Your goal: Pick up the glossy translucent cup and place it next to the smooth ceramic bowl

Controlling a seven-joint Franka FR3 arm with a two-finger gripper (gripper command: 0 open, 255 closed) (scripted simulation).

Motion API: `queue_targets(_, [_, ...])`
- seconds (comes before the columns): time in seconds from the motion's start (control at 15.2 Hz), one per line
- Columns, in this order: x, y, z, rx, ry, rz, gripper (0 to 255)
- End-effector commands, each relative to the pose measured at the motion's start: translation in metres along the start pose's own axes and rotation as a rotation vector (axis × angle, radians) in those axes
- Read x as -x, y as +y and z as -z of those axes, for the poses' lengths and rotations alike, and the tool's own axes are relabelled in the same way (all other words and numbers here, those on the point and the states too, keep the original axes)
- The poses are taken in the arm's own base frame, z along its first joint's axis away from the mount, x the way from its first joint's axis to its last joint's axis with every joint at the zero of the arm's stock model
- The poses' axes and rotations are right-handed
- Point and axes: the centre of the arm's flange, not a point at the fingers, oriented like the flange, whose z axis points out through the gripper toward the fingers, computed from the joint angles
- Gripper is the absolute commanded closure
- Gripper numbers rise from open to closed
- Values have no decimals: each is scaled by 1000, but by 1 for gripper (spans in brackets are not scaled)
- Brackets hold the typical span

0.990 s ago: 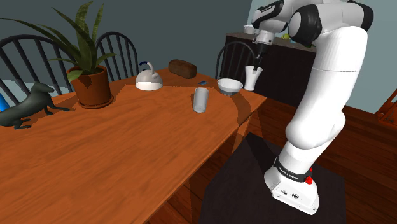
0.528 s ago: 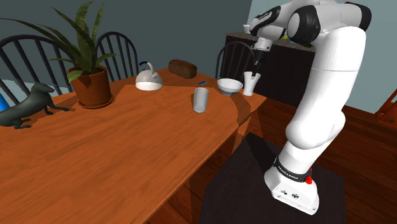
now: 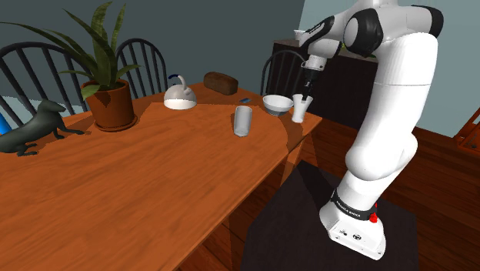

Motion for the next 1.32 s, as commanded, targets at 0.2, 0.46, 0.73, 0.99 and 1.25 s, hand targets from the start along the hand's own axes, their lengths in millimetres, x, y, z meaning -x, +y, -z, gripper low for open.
queue_targets(0.2, [0,8,-26,0,0,0,255])
queue_targets(0.46, [0,9,-31,0,0,0,255])
queue_targets(0.73, [0,9,-31,0,0,0,255])
queue_targets(0.99, [0,9,-31,0,0,0,0])
queue_targets(1.25, [0,9,-18,0,0,0,0])
